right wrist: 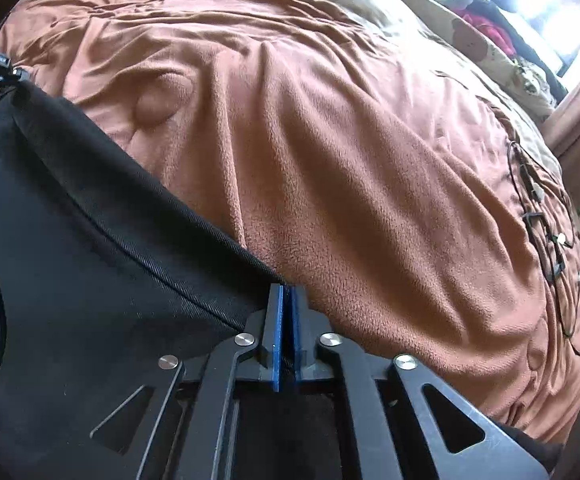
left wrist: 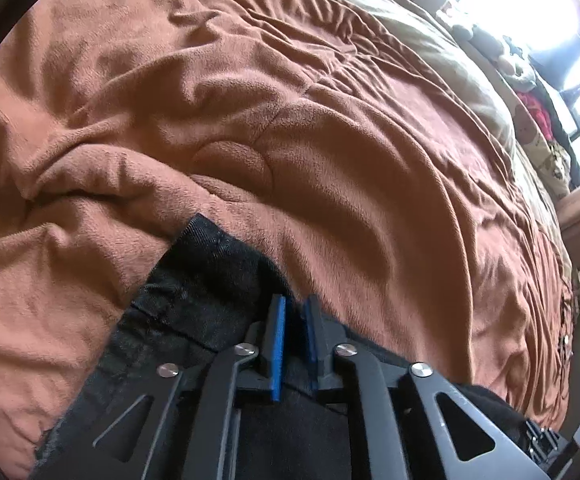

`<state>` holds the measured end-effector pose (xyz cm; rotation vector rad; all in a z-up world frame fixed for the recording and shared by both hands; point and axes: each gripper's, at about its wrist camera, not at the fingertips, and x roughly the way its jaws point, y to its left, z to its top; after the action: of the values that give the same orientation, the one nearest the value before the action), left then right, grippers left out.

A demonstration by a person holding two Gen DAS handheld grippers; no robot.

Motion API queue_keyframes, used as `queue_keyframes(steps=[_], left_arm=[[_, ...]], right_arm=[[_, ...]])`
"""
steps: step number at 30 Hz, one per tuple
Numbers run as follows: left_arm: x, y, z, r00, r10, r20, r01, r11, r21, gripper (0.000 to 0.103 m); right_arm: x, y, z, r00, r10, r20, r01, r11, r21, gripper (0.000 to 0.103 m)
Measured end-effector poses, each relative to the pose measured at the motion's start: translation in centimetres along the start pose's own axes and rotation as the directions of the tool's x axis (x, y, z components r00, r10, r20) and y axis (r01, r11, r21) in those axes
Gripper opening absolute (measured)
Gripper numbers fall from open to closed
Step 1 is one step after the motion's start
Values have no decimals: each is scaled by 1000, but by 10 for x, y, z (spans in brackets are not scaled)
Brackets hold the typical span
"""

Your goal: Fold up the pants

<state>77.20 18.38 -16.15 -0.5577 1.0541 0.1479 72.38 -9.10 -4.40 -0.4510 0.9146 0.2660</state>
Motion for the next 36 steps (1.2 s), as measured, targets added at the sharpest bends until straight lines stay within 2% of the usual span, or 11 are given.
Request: queue_keyframes(steps=[2,4,11,17,22,24,26,28,36], left_arm=[[-10,4,0,1000,-2,-3,2,1000,11,59],[-28,8,-2,999,25,33,-25,999,25,72],[-82,31,-15,998,-4,62,1,999,48,73],[-126,43,-37,997,-5,79,-3,994,106,73],[-153,51,-58,996,-24,87,14,993,114,73],[-159,56,-66,996,-32,84,23,994,106,73],[-165,62,-77,996,-39,76,31,995,100,73],[-169,68,-88,996,-46,70,40,995,89,72],[-157,103,-126,995,-101,1,101,995,-24,60]], right_arm=[[-9,-5,-2,1000,14,-1,-14,999,39,31],[-23,-12,-6,999,32,26,-34,997,72,43],[-95,-48,-53,995,60,84,-77,974,214,43],[-160,-72,-108,991,45,126,-80,954,287,43],[-209,-89,-151,988,23,154,-76,935,346,43],[-225,-94,-169,986,14,164,-75,925,373,44],[-240,-97,-186,984,15,178,-86,913,400,55],[-256,-101,-205,981,-4,193,-79,903,423,61],[-288,-121,-293,979,-22,204,-97,823,560,61]])
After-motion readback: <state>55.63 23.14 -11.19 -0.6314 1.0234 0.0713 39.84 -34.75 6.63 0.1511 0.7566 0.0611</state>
